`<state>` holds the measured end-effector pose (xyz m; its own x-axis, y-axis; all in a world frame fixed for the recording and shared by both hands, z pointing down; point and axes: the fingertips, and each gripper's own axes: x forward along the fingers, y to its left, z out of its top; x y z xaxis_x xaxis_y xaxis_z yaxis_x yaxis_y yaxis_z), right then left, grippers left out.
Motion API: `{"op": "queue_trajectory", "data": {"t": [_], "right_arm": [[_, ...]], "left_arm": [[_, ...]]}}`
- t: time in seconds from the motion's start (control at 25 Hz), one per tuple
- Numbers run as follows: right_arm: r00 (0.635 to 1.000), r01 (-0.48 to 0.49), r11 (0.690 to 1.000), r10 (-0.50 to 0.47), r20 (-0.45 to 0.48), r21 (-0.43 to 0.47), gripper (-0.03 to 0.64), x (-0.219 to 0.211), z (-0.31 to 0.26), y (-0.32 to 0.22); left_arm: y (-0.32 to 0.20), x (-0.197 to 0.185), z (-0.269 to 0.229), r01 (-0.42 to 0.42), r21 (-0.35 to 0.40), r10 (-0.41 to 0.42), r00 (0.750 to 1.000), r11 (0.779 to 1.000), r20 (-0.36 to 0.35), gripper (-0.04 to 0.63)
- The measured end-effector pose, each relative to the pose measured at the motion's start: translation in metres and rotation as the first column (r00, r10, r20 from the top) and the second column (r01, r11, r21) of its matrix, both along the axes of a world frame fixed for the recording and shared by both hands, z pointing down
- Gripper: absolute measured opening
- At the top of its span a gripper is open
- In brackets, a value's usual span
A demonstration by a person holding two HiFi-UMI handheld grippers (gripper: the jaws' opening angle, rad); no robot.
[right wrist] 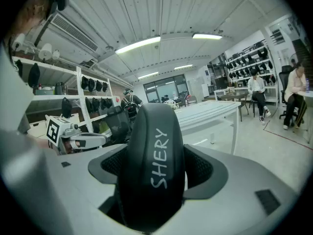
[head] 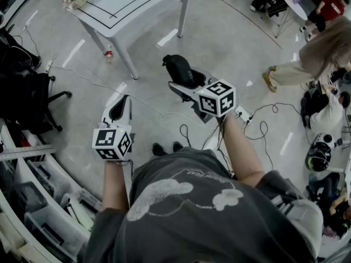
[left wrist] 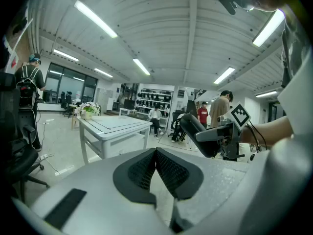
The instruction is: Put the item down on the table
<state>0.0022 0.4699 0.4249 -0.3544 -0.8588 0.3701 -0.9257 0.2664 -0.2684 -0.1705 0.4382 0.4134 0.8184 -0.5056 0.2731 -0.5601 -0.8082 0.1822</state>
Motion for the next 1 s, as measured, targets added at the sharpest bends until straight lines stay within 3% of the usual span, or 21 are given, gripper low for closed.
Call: {"op": "queue_trajectory", "data": {"t": [0.52, 0.76, 1.0], "right_arm": [[0.998, -0.046, 0.998, 0.043, -0.053, -0.04, 0.347, -0.017, 0.011, -0.008], [0.997, -0.078, 0.997, 0.078, 0.025, 0.001, 0.35, -0.03, 0.012, -0.021], [0.993, -0.112, 0.993, 0.112, 0.02, -0.03, 0.35, -0.018, 0.017, -0.027]], "left_arm": [[-0.011, -0.027, 0.004, -0.012, -0.014, 0.012, 1.0, 1.0, -0.025, 0.003], [-0.018, -0.045, 0.017, -0.04, -0.021, 0.039, 0.999, 0.999, -0.017, 0.003], [-0.031, -0.041, 0.024, -0.046, -0.044, 0.046, 0.999, 0.998, -0.008, 0.003]]}}
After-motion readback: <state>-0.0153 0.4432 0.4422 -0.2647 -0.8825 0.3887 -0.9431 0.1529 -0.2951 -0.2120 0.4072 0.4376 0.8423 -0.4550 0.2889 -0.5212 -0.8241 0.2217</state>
